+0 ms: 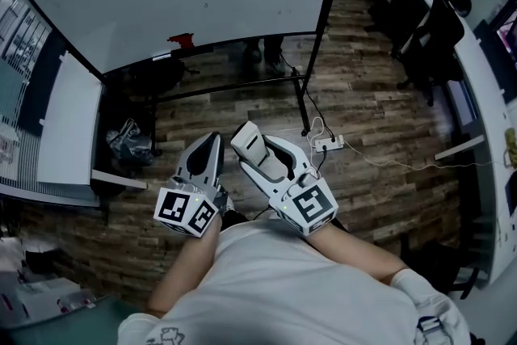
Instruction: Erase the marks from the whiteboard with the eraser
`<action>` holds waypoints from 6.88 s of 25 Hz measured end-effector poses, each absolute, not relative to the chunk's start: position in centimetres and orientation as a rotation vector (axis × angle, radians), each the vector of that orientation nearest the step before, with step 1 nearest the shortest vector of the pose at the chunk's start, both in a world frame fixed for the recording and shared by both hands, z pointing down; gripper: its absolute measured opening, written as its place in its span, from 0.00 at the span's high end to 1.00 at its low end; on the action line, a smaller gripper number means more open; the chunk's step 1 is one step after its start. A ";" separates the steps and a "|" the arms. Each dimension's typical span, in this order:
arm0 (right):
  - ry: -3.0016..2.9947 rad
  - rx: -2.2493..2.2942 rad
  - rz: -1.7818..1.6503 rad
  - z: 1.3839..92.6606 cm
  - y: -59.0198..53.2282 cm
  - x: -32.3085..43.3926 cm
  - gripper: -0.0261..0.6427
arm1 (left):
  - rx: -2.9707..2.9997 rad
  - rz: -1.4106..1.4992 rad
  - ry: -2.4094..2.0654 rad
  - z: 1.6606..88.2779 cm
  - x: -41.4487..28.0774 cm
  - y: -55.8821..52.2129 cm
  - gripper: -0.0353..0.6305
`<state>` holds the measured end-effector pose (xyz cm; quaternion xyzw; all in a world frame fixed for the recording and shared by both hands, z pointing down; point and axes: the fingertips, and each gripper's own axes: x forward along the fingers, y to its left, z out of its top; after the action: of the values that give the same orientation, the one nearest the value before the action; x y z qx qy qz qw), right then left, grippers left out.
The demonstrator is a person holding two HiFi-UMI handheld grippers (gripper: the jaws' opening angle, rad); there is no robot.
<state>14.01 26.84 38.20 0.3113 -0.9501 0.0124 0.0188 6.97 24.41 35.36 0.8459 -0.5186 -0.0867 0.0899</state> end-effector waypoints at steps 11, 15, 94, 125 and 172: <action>-2.961 0.998 0.006 37.7 21.8 6.7 0.59 | 2.523 -0.291 -1.527 35.7 -0.7 19.9 0.94; -2.955 1.033 -0.008 37.1 19.1 2.6 0.59 | 2.557 -0.295 -1.482 35.1 -4.3 17.0 0.94; -2.904 1.032 0.015 37.6 -16.5 -3.1 0.59 | 2.591 -0.272 -1.412 33.9 -8.8 -19.3 0.94; -2.883 1.048 -0.030 37.9 -21.6 -10.2 0.59 | 2.578 -0.272 -1.345 35.5 -15.2 -22.8 0.94; -2.415 0.616 -0.747 46.1 -30.0 -6.4 0.59 | 2.390 -0.070 -1.386 43.2 -12.5 -28.5 0.94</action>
<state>-6.44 -29.96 46.12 0.2283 -0.8946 -0.2766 0.2666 -12.48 -28.54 43.21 0.8493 -0.4927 -0.0249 0.1878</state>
